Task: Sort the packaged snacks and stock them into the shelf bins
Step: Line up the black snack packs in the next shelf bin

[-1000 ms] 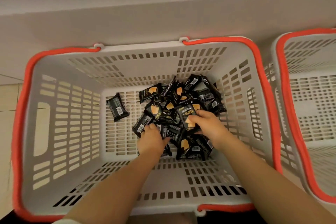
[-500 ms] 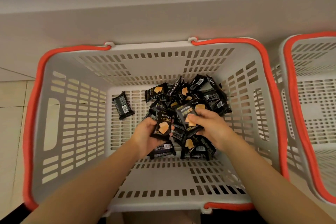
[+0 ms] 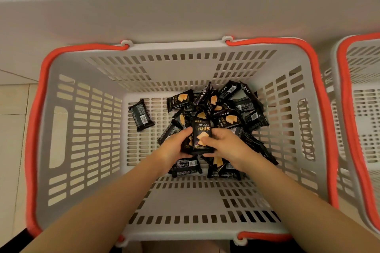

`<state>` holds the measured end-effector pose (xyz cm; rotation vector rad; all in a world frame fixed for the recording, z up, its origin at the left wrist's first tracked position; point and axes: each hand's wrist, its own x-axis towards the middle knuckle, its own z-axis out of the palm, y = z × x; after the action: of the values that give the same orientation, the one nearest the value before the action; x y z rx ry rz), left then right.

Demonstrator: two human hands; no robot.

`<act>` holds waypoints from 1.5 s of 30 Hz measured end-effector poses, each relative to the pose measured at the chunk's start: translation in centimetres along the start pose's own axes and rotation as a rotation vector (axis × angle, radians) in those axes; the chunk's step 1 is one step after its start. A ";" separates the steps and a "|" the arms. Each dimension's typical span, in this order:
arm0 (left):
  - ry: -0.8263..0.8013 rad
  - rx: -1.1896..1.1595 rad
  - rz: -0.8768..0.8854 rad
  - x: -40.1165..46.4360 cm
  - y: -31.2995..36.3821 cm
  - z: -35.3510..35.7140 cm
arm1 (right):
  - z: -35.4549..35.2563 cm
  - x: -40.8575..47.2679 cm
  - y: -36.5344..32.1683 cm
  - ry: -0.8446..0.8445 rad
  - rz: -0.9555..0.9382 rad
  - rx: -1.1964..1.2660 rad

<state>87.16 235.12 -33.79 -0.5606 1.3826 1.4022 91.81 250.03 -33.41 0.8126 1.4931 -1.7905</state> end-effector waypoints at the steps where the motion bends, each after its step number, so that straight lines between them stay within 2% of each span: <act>1: 0.009 0.052 0.023 0.1 -0.4 -0.1 | 0.4 0.1 0.1 0.010 -0.003 -0.105; 5: 0.078 0.398 0.155 0.3 -1.7 -0.9 | 0.4 0.5 1.0 0.118 -0.130 -0.785; 7: 0.166 0.442 0.173 0.7 -1.9 -1.3 | -0.6 0.6 1.9 0.140 -0.210 -1.053; 9: 0.271 0.456 0.181 0.9 -1.9 -1.8 | -1.5 0.8 2.8 0.100 -0.203 -1.269; 12: 0.329 0.559 0.210 0.8 -2.1 -2.8 | -1.4 1.3 3.7 0.116 -0.149 -1.474; 16: 0.323 0.682 0.206 0.7 -2.3 -4.2 | -0.5 1.7 4.7 0.145 -0.114 -1.583; 20: 0.349 0.679 0.214 -0.2 -1.3 -5.0 | -0.8 1.5 5.3 0.110 -0.138 -1.483; 25: 0.227 0.741 0.285 -2.5 3.0 -5.0 | -1.1 -0.3 2.8 0.039 -0.113 -1.134; 29: 0.099 0.698 0.425 -5.9 7.2 -3.1 | -1.6 -3.1 -1.9 0.150 -0.240 -0.984; 33: -0.077 0.591 0.537 -10.6 10.3 -0.5 | -0.3 -8.0 -7.8 0.281 -0.377 -0.501; 37: -0.171 0.452 0.670 -16.5 12.5 1.0 | 2.5 -13.2 -12.3 0.247 -0.556 -0.099; 40: -0.176 0.344 0.795 -20.8 13.7 1.7 | 4.7 -16.6 -14.6 0.253 -0.699 -0.019; 45: -0.145 0.291 0.974 -26.0 15.4 2.6 | 7.8 -21.0 -18.9 0.314 -0.976 -0.061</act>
<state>83.59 231.90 -3.89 0.4837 1.7856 1.8691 88.55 246.84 -4.41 0.3289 2.4052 -2.3219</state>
